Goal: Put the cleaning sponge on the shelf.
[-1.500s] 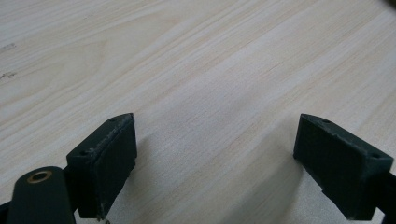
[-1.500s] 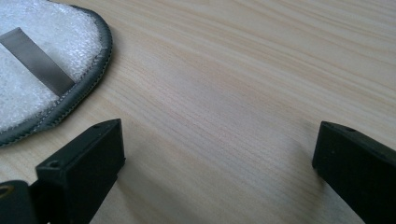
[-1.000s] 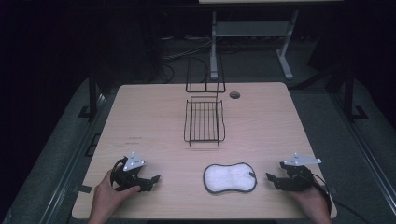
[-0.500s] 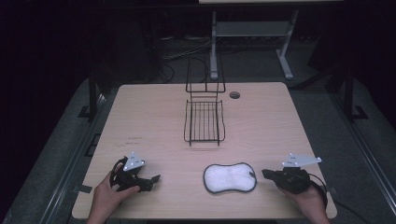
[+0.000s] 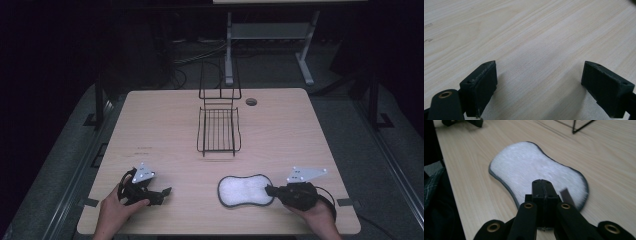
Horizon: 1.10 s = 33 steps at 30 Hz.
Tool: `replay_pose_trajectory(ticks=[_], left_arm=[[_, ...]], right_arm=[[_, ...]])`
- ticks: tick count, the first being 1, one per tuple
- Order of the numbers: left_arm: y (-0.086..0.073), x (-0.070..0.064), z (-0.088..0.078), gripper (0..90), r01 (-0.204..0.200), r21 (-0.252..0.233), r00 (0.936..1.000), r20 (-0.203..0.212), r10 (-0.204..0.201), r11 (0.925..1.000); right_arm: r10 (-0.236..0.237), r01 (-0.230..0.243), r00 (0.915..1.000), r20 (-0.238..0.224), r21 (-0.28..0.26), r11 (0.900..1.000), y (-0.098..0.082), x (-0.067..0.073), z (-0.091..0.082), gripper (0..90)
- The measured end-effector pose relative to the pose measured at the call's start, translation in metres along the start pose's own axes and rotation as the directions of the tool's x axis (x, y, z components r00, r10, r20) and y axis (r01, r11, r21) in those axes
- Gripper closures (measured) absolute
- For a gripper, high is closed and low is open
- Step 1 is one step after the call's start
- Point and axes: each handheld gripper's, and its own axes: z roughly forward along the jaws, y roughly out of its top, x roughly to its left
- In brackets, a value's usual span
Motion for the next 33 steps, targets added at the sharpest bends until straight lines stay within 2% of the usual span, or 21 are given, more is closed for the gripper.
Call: replay_pose_trajectory(ticks=[10,15,25,33], left_arm=[[0.0,0.0,0.0,12.4,0.0,0.0,1.0,0.0,0.0,1.0],[0.0,0.0,0.0,12.4,-0.003,0.003,1.0,0.0,0.003,1.0],[0.0,0.0,0.0,12.4,0.003,0.001,1.0,0.001,-0.003,1.0],[0.0,0.0,0.0,12.4,0.0,0.003,1.0,0.001,0.0,1.0]], right_arm=[[-0.058,0.059,0.9969,-0.052,0.014,0.998,0.017,0.019,0.025,89.8],[-0.063,0.065,0.9948,-0.08,0.02,0.998,0.023,0.025,0.037,89.8],[-0.081,0.084,0.9921,-0.096,0.024,0.996,0.037,0.032,0.055,89.8],[-0.099,0.105,0.9905,-0.096,0.06,0.993,0.048,0.038,0.077,89.8]])
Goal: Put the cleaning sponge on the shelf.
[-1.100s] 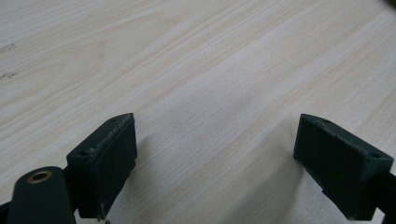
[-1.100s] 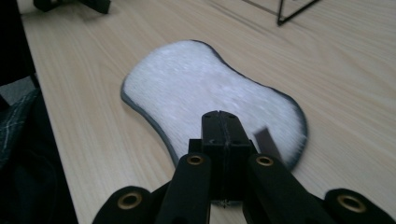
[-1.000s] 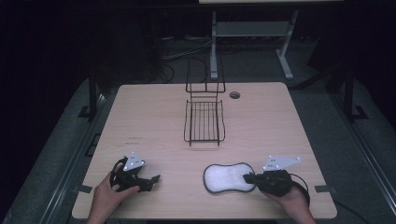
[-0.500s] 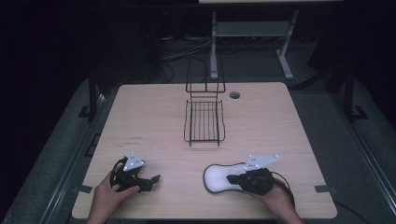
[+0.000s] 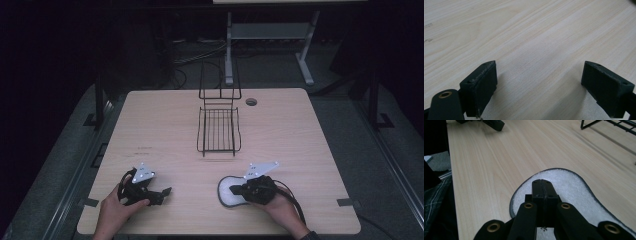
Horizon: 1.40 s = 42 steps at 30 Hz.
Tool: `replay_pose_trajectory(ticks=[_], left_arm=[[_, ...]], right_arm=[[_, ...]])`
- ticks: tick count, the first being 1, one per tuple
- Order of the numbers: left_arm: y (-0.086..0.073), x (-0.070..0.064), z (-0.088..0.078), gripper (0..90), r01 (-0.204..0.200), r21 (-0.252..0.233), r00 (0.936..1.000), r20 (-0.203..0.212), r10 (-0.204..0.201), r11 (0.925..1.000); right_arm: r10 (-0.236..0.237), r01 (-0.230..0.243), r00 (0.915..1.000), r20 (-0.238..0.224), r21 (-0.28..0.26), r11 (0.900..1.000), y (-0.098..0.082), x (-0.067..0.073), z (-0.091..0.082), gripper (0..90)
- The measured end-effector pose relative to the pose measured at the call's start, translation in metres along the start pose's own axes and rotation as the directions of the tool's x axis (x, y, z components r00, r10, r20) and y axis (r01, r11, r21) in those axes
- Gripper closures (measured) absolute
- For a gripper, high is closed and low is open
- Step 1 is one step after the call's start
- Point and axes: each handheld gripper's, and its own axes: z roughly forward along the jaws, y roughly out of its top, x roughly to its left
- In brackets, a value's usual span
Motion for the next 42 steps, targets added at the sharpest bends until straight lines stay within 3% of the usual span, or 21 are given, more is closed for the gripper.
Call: replay_pose_trajectory(ticks=[10,16,27,42], left_arm=[[0.0,0.0,0.0,12.4,0.0,0.001,1.0,0.0,0.0,1.0],[0.0,0.0,0.0,12.3,0.0,0.0,1.0,0.0,0.0,1.0],[0.0,0.0,0.0,12.4,-0.001,0.001,1.0,0.0,0.001,1.0],[0.0,0.0,0.0,12.4,0.0,0.0,1.0,0.0,0.0,1.0]], right_arm=[[-0.012,0.012,0.9999,0.009,0.049,0.999,0.006,-0.002,0.017,89.8],[-0.016,0.015,0.9997,0.02,0.052,0.999,0.007,-0.004,0.017,89.8],[0.006,-0.01,0.9978,0.065,0.061,0.998,0.005,-0.015,0.009,89.8],[0.056,-0.065,0.9885,0.141,0.059,0.996,-0.003,-0.039,-0.008,89.8]])
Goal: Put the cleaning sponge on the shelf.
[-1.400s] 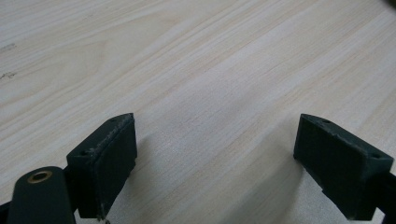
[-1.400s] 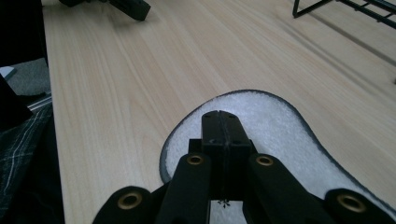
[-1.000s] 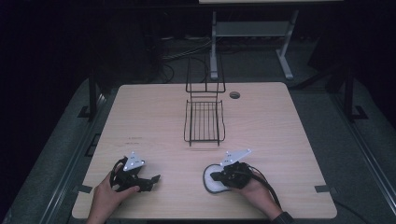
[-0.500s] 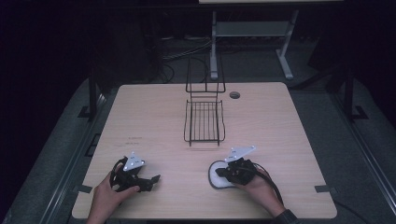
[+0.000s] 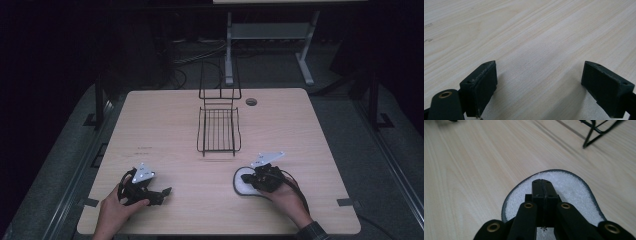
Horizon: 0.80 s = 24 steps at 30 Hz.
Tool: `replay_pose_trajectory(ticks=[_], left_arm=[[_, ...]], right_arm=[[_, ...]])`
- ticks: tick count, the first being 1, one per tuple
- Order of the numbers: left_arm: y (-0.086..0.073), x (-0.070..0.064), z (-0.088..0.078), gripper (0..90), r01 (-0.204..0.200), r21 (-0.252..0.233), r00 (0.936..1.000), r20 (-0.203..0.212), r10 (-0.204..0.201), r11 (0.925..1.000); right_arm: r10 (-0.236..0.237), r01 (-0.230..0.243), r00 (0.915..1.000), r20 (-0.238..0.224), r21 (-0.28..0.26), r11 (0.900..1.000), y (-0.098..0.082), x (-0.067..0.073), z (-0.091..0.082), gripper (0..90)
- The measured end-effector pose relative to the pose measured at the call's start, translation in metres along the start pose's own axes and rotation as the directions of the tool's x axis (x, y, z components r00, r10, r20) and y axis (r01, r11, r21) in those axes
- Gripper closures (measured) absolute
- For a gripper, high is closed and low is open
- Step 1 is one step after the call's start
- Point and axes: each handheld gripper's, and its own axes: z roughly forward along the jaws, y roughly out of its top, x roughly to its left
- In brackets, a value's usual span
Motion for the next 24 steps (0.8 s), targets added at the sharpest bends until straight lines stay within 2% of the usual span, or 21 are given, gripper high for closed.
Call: replay_pose_trajectory(ticks=[13,18,24], left_arm=[[0.0,0.0,0.0,12.4,0.0,0.0,1.0,0.0,0.0,1.0],[0.0,0.0,0.0,12.4,0.0,0.001,1.0,0.0,0.0,1.0],[0.0,0.0,0.0,12.3,0.0,0.0,1.0,0.0,0.0,1.0]], right_arm=[[0.055,-0.054,0.997,0.055,-0.006,0.999,-0.007,-0.023,-0.011,89.8],[0.072,-0.072,0.9938,0.084,-0.012,0.997,-0.01,-0.033,-0.015,89.7],[0.117,-0.115,0.9872,0.108,-0.027,0.993,-0.014,-0.046,-0.02,89.8]])
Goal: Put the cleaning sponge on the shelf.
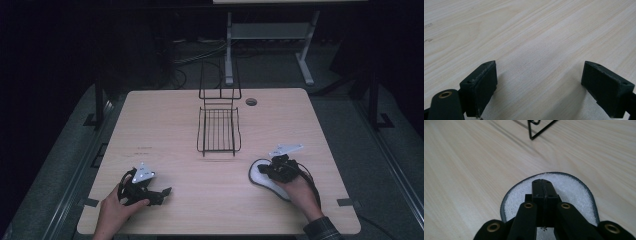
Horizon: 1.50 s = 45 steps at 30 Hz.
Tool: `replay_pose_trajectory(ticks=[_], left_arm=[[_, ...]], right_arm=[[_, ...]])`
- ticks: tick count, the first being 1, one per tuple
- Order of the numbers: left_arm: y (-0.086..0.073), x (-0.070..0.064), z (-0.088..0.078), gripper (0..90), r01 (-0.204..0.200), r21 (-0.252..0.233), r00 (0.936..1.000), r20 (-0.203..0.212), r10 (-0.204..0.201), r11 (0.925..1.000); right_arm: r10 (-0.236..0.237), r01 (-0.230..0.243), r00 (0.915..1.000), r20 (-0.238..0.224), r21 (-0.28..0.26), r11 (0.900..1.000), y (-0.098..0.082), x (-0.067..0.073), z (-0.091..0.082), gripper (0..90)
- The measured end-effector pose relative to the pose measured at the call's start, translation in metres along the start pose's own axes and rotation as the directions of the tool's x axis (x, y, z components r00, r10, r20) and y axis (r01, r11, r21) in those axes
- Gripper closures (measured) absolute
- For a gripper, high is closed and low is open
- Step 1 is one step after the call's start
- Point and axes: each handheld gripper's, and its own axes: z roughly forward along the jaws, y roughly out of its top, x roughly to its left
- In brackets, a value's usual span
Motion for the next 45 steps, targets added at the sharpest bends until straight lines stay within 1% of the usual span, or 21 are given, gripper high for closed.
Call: replay_pose_trajectory(ticks=[5,6,8,12,14,16,17,18,21,23,26,28,29,31,32,34,37,39,41,43,45], left_arm=[[0.0,0.0,0.0,12.4,0.0,0.0,1.0,0.0,0.0,1.0],[0.0,0.0,0.0,12.4,0.0,0.001,1.0,0.0,0.0,1.0],[0.0,0.0,0.0,12.4,0.0,0.0,1.0,0.0,0.0,1.0],[0.0,0.0,0.0,12.3,0.0,0.001,1.0,0.0,0.0,1.0],[0.0,0.0,0.0,12.4,0.0,0.001,1.0,0.0,0.0,1.0],[0.0,0.0,0.0,12.4,0.0,0.0,1.0,0.0,0.0,1.0],[0.0,0.0,0.0,12.4,0.0,0.001,1.0,0.0,0.0,1.0],[0.0,0.0,0.0,12.4,0.0,0.0,1.0,0.0,0.0,1.0],[0.0,0.0,0.0,12.4,0.0,0.0,1.0,0.0,0.0,1.0],[0.0,0.0,0.0,12.3,-0.001,0.001,1.0,0.0,0.001,1.0],[0.0,0.0,0.0,12.4,0.0,0.0,1.0,0.0,0.0,1.0],[0.0,0.0,0.0,12.4,0.0,0.0,1.0,0.0,0.0,1.0],[0.0,0.0,0.0,12.4,0.0,0.0,1.0,0.0,0.0,1.0],[0.0,0.0,0.0,12.4,0.0,0.0,1.0,0.0,0.0,1.0],[0.0,0.0,0.0,12.4,0.0,0.0,1.0,0.0,0.0,1.0],[0.0,0.0,0.0,12.4,0.0,0.001,1.0,0.0,0.0,1.0],[0.0,0.0,0.0,12.4,0.0,0.0,1.0,0.0,0.0,1.0],[0.0,0.0,0.0,12.4,0.0,0.0,1.0,0.0,0.0,1.0],[0.0,0.0,0.0,12.4,0.0,0.0,1.0,0.0,0.0,1.0],[0.0,0.0,0.0,12.4,0.0,0.0,1.0,0.0,0.0,1.0],[0.0,0.0,0.0,12.4,0.0,0.0,1.0,0.0,0.0,1.0]], right_arm=[[0.024,-0.024,0.9996,0.016,-0.011,1.0,-0.002,-0.009,-0.002,89.7],[0.035,-0.035,0.9993,0.016,-0.009,0.999,-0.002,-0.009,-0.002,89.7],[0.037,-0.037,0.9992,0.017,-0.012,0.999,-0.002,-0.01,-0.002,89.6],[0.038,-0.038,0.9991,0.019,-0.016,0.999,-0.003,-0.01,-0.005,84.4],[0.038,-0.038,0.9992,0.014,-0.017,0.999,-0.003,-0.01,-0.007,81.4],[0.043,-0.043,0.999,0.006,-0.013,0.999,-0.003,-0.01,-0.01,77.6],[0.037,-0.037,0.9993,0.004,-0.011,0.999,-0.002,-0.011,-0.012,75.5],[0.036,-0.036,0.9993,0.008,-0.023,0.999,-0.002,-0.011,-0.014,73.3],[0.037,-0.037,0.9993,-0.001,-0.041,0.998,-0.001,-0.012,-0.023,66.9],[0.037,-0.037,0.9993,-0.012,-0.032,0.999,-0.002,-0.013,-0.027,62.1],[0.018,-0.018,0.9998,-0.01,0.0,1.0,-0.004,-0.015,-0.03,55.5],[0.008,-0.008,1.0,0.0,0.011,1.0,-0.007,-0.017,-0.032,50.6],[0.001,-0.001,1.0,0.006,0.01,1.0,-0.008,-0.018,-0.033,46.8],[-0.004,0.004,0.9998,0.019,0.009,1.0,-0.009,-0.02,-0.036,43.8],[-0.007,0.007,0.9996,0.025,0.005,1.0,-0.01,-0.021,-0.038,40.9],[-0.012,0.012,0.9985,0.053,0.009,1.0,-0.011,-0.024,-0.041,35.8],[-0.012,0.011,0.998,0.062,0.016,1.0,-0.013,-0.029,-0.045,26.6],[-0.006,0.004,0.9987,0.051,0.028,1.0,-0.015,-0.033,-0.045,20.5],[-0.004,0.002,0.9992,0.041,0.052,0.999,-0.017,-0.035,-0.043,14.4],[-0.004,0.001,0.9988,0.049,0.066,0.998,-0.02,-0.037,-0.042,10.2],[-0.006,0.003,0.999,0.044,0.066,0.998,-0.022,-0.039,-0.04,9.0]])
